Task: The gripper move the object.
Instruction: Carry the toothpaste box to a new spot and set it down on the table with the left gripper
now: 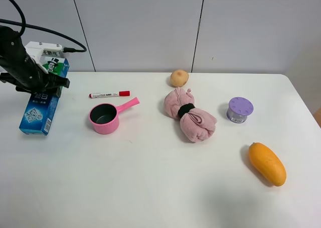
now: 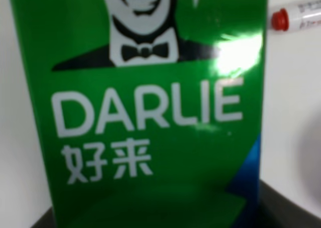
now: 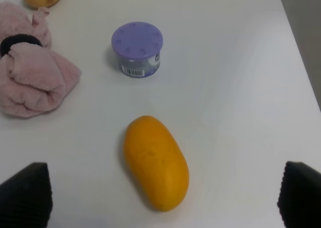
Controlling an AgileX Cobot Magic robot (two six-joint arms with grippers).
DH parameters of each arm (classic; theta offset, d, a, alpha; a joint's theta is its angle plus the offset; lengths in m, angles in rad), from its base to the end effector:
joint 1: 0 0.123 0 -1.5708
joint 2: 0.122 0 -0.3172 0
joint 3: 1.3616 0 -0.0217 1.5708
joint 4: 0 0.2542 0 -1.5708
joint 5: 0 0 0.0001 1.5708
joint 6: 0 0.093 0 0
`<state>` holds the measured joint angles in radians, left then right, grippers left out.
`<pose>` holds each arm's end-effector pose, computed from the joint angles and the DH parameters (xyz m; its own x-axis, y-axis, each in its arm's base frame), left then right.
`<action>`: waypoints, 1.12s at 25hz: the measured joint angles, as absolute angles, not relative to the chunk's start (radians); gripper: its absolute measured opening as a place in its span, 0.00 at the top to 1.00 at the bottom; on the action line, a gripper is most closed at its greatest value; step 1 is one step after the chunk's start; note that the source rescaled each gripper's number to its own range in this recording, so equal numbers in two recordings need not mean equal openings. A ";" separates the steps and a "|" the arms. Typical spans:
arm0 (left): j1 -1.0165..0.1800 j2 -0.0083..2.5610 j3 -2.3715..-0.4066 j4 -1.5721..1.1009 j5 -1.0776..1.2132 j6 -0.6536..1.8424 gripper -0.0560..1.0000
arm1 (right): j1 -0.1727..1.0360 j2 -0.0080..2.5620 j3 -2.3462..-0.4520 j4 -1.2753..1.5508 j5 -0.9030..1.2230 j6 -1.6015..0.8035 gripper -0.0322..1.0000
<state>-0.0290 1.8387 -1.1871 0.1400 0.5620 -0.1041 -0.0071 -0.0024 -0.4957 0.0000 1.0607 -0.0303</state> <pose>0.3871 -0.0043 0.2152 -0.9005 0.0407 -0.4329 0.0098 0.9973 0.0733 -0.0324 0.0002 0.2767 -0.4577 -0.0270 -0.8887 -0.0068 0.9996 -0.0269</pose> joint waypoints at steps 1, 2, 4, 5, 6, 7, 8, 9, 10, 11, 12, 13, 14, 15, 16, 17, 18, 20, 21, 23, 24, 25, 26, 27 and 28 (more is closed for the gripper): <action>-0.029 1.852 -1.187 0.132 0.553 -0.104 0.94 | -0.007 -0.002 -0.496 0.000 1.061 -0.030 0.00; -0.029 1.866 -1.187 0.127 0.549 -0.104 0.94 | -0.007 -0.002 -0.496 0.000 1.061 -0.030 0.00; -0.029 1.889 -1.187 0.123 0.548 -0.105 0.94 | -0.007 -0.002 -0.496 0.000 1.061 -0.030 0.00; -0.029 1.901 -1.187 0.122 0.547 -0.106 0.95 | -0.007 -0.002 -0.496 0.000 1.061 -0.030 0.00; -0.029 1.913 -1.187 0.120 0.547 -0.107 0.95 | -0.007 -0.002 -0.496 0.000 1.061 -0.030 0.00; -0.029 1.923 -1.187 0.119 0.546 -0.113 0.95 | -0.007 -0.002 -0.496 0.000 1.061 -0.030 0.00; -0.029 1.935 -1.187 0.116 0.546 -0.116 0.95 | -0.007 -0.002 -0.496 0.000 1.061 -0.030 0.00; -0.029 1.947 -1.187 0.111 0.545 -0.118 0.95 | -0.007 -0.002 -0.496 0.000 1.061 -0.030 0.00; -0.029 1.959 -1.187 0.104 0.544 -0.118 0.95 | -0.007 -0.002 -0.496 0.000 1.061 -0.030 0.00; -0.029 1.977 -1.187 0.097 0.542 -0.119 0.95 | -0.007 -0.002 -0.496 0.000 1.061 -0.030 0.00; -0.029 1.983 -1.187 0.097 0.539 -0.119 0.95 | -0.007 -0.002 -0.496 0.000 1.061 -0.030 0.00; -0.029 1.988 -1.187 0.096 0.531 -0.123 0.95 | -0.007 -0.002 -0.496 0.000 1.061 -0.030 0.00; -0.029 1.993 -1.187 0.092 0.524 -0.133 0.95 | -0.007 -0.002 -0.496 0.000 1.061 -0.030 0.00; -0.029 1.998 -1.187 0.087 0.514 -0.145 0.95 | -0.007 -0.002 -0.496 0.000 1.061 -0.030 0.00; -0.029 1.998 -1.187 0.087 0.514 -0.145 0.95 | -0.007 -0.002 -0.496 0.000 1.061 -0.030 0.00; -0.029 2.003 -1.187 0.082 0.505 -0.159 0.95 | -0.007 -0.002 -0.496 0.000 1.061 -0.030 0.00; -0.029 2.009 -1.187 0.079 0.499 -0.168 0.95 | -0.007 -0.002 -0.496 0.000 1.061 -0.030 0.00; -0.029 2.016 -1.187 0.078 0.489 -0.174 0.95 | -0.007 -0.002 -0.496 0.000 1.061 -0.030 0.00; -0.029 2.019 -1.187 0.078 0.485 -0.177 0.95 | -0.007 -0.002 -0.496 0.000 1.061 -0.030 0.00; -0.029 2.022 -1.187 0.079 0.481 -0.178 0.95 | -0.007 -0.002 -0.496 0.000 1.061 -0.030 0.00; -0.029 2.024 -1.187 0.083 0.479 -0.178 0.95 | -0.007 -0.002 -0.496 0.000 1.061 -0.030 0.00; -0.029 2.024 -1.187 0.088 0.477 -0.179 0.95 | -0.007 -0.002 -0.496 0.000 1.061 -0.030 0.00; -0.029 2.024 -1.187 0.096 0.476 -0.179 0.89 | -0.007 -0.002 -0.496 0.000 1.061 -0.030 0.00; -0.029 2.024 -1.187 0.103 0.475 -0.179 0.74 | -0.007 -0.002 -0.496 0.000 1.061 -0.030 0.00; -0.029 2.024 -1.187 0.112 0.472 -0.182 0.48 | -0.007 -0.002 -0.496 0.000 1.061 -0.030 0.00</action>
<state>-0.0289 2.0239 -1.1871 0.1121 0.4718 -0.1822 -0.0071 -0.0024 -0.4957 0.0000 1.0607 -0.0303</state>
